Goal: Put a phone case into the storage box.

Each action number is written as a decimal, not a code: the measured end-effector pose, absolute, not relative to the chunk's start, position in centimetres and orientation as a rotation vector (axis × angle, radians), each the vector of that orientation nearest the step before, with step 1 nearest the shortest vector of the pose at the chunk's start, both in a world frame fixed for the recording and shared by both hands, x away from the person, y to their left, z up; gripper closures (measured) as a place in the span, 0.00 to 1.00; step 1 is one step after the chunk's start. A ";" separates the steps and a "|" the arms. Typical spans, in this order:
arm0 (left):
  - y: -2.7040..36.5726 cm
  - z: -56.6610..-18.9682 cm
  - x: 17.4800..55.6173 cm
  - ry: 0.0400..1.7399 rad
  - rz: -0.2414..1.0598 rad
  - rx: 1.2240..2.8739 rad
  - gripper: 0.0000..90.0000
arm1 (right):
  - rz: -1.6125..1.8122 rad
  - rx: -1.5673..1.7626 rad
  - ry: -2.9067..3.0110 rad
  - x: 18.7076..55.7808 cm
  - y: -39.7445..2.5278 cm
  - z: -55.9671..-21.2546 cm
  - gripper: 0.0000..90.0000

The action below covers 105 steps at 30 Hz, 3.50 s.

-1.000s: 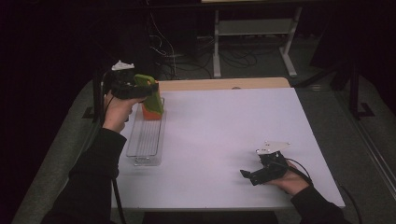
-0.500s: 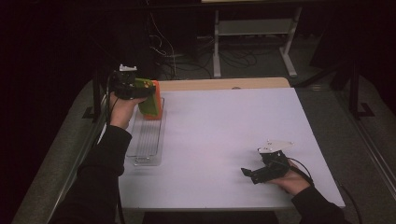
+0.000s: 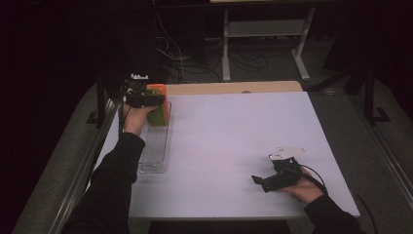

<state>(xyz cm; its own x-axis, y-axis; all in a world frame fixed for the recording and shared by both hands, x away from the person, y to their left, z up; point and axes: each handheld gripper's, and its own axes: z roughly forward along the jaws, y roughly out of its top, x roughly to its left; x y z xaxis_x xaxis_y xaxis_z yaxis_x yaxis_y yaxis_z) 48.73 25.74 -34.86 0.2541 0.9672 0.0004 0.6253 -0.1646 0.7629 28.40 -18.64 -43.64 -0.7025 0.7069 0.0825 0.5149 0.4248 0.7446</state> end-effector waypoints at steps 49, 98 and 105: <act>25.2 -32.6 42.5 1.058 0.405 1.996 0.05 | 1.152 1.009 2.439 28.1 -18.5 -43.1 0.00; 25.0 -39.4 30.2 0.736 0.260 2.106 0.02 | 1.216 0.922 2.391 28.1 -19.1 -40.6 0.00; 24.9 -39.5 30.2 0.736 0.248 2.108 0.02 | 1.220 0.914 2.388 28.2 -19.0 -40.6 0.00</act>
